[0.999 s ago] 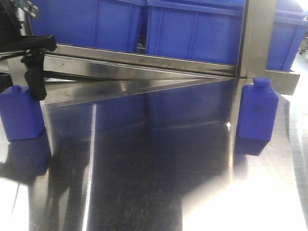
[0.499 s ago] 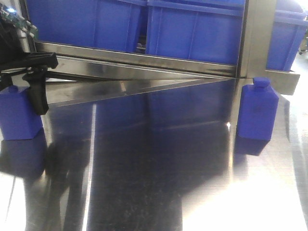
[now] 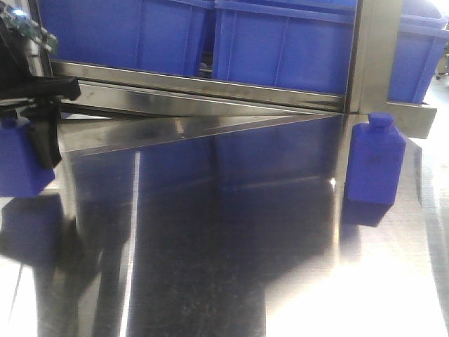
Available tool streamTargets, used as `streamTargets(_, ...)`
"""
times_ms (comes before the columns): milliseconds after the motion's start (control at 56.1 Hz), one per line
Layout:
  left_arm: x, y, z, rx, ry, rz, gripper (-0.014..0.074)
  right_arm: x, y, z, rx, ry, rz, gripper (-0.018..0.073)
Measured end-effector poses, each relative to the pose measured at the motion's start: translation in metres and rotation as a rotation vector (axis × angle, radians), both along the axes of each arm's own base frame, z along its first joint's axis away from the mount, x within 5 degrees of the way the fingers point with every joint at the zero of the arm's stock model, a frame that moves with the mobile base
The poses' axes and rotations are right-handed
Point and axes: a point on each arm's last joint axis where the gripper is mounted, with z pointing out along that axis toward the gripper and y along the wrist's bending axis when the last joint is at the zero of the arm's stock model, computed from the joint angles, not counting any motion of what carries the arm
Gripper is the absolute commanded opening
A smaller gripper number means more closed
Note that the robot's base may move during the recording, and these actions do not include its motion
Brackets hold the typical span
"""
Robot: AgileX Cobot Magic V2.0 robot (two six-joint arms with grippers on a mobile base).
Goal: Pick and sort blue part to right shelf
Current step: 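Close the left gripper on the blue part and lift it, then move the open right gripper down toward the other blue part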
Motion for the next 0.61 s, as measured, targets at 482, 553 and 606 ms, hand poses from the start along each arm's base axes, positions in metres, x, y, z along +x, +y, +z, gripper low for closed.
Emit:
streamTargets(482,-0.117,0.028,0.108,0.122,-0.619,-0.169,0.0333,0.0,0.0,0.0,0.0,0.0,0.0,0.0045)
streamTargets(553,-0.139,0.034,0.109,0.098,-0.718,-0.176,0.0332,0.0,0.0,0.0,0.0,0.0,0.0,0.0045)
streamTargets(606,-0.153,0.038,0.105,0.086,-0.763,-0.181,0.0332,0.0,0.0,0.0,0.0,0.0,0.0,0.0045)
